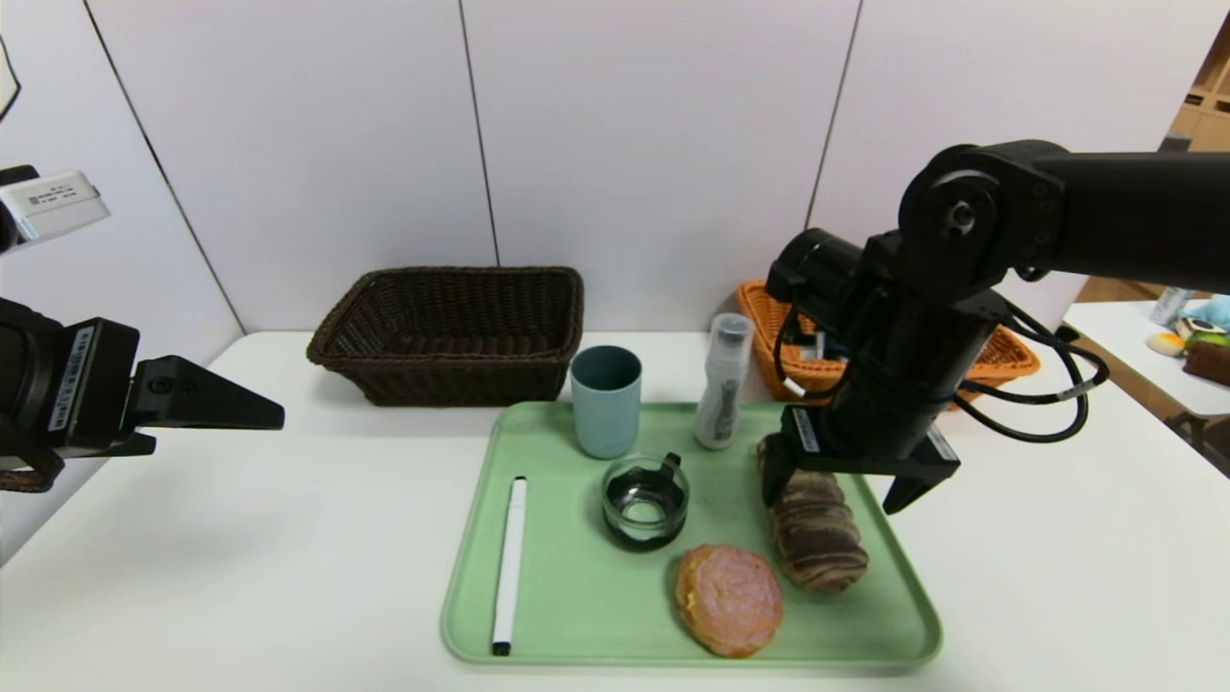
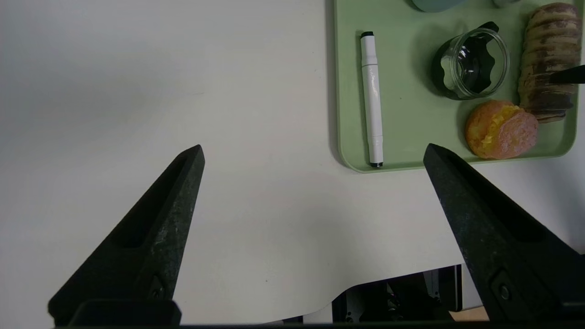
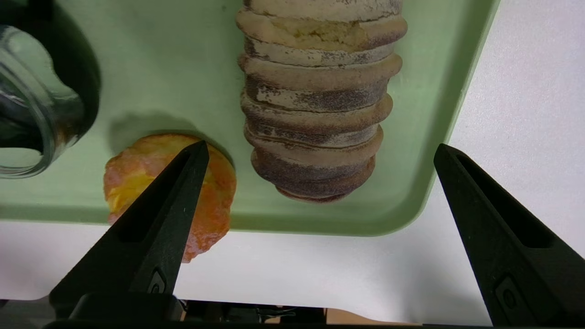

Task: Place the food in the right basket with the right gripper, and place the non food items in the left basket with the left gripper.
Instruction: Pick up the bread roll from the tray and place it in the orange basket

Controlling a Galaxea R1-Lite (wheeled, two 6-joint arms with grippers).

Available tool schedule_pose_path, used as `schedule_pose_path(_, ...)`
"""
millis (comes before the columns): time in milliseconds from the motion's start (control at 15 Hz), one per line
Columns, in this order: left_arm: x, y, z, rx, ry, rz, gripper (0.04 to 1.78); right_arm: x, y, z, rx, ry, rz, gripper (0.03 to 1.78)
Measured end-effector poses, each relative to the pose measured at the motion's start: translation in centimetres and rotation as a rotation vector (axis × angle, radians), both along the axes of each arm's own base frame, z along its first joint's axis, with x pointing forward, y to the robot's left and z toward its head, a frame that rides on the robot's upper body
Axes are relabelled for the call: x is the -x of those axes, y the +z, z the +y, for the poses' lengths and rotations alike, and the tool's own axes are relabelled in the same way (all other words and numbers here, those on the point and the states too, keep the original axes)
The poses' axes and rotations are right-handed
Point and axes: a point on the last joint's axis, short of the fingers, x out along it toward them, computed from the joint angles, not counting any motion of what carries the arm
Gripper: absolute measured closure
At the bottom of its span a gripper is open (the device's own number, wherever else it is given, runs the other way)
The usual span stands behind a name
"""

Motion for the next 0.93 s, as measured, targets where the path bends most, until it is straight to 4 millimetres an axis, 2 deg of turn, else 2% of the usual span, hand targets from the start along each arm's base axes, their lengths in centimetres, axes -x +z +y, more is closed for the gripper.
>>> schedule_pose_path(933, 0.5, 0.1, 0.1, 0.003, -0.004, -0.007, 0.13, -1.3, -2.8, 0.4, -0.009, -0.039, 0.010, 0.11)
